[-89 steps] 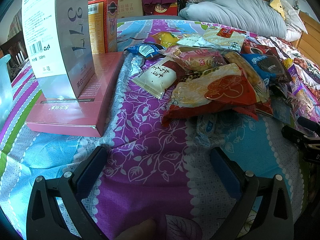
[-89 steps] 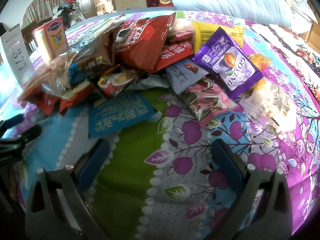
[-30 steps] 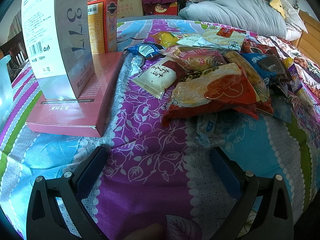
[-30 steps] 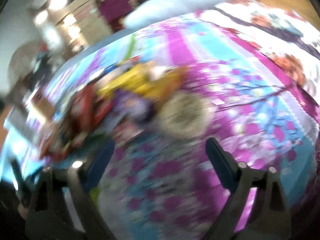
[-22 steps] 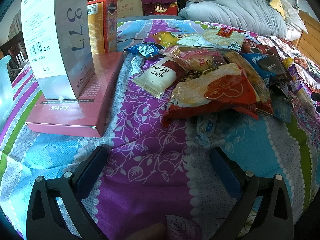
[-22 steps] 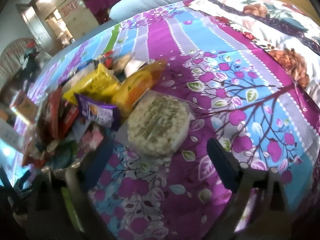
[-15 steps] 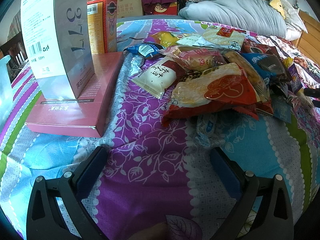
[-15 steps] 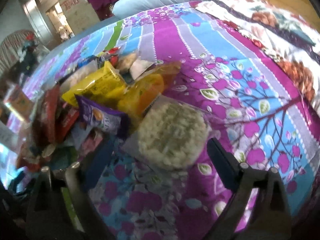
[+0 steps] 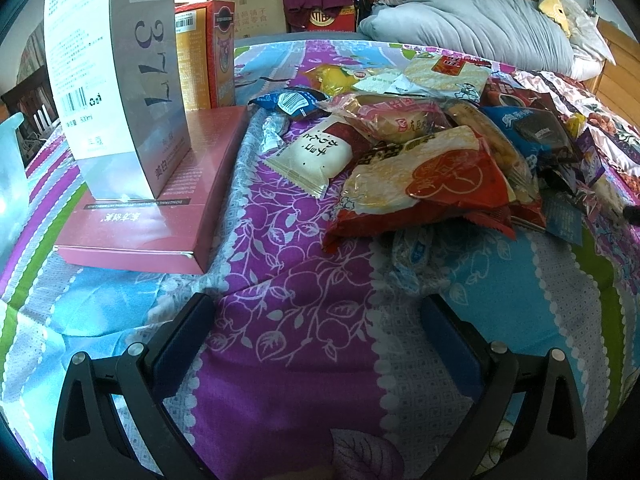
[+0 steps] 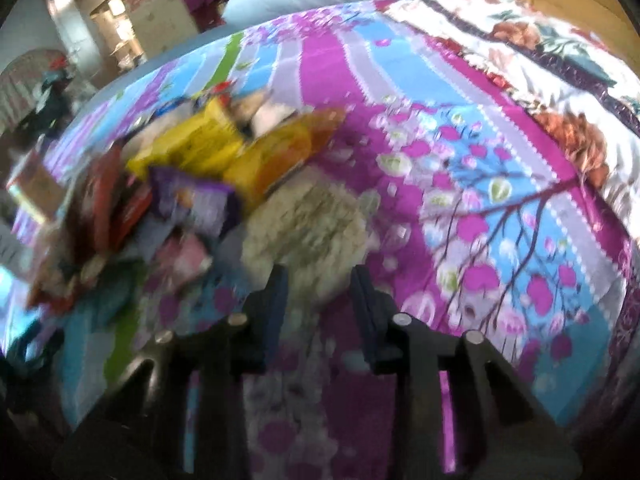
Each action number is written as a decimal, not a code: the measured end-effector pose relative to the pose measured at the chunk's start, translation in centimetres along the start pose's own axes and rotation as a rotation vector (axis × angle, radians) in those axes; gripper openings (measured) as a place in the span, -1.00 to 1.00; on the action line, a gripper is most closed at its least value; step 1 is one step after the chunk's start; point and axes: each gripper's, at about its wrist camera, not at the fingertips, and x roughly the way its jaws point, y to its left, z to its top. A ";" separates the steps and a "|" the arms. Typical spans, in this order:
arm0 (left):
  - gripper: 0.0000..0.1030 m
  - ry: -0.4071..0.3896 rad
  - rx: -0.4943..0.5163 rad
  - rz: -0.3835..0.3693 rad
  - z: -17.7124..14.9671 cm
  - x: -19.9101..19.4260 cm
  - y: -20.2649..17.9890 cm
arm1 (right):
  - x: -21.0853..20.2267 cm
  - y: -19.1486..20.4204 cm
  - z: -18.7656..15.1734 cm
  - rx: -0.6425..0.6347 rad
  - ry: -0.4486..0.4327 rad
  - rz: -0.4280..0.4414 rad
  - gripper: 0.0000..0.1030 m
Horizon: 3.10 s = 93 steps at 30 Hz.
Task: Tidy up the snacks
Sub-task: 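Reach the right tool to the white rice-cracker pack and grasp it, then lift the white pack with the right tool while the left tool grasps a red snack packet, then carry both packets over the clear blue bowl and open both tools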
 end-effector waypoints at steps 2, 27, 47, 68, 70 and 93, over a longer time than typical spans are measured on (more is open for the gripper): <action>1.00 0.001 -0.001 -0.001 -0.1 0.0 0.0 | -0.2 1.3 -1.0 -0.036 0.050 0.106 -0.31; 1.00 0.018 -0.006 -0.009 0.0 0.0 0.2 | 0.8 2.1 0.1 -0.066 0.029 -0.033 0.50; 0.13 -0.117 0.356 -0.140 2.0 -4.3 -3.6 | -4.2 4.2 -4.0 -0.013 -0.043 0.124 0.50; -0.40 -0.064 0.304 -0.346 8.5 -0.6 -3.1 | -3.4 6.2 -3.7 -0.049 -0.033 0.166 0.50; -0.43 -0.068 0.311 -0.326 8.4 -0.8 -3.2 | -3.4 6.3 -3.7 -0.051 -0.030 0.168 0.50; -0.63 -0.480 -0.154 -0.438 14.6 -23.2 13.3 | -12.4 19.7 2.7 -0.327 -0.254 0.332 0.50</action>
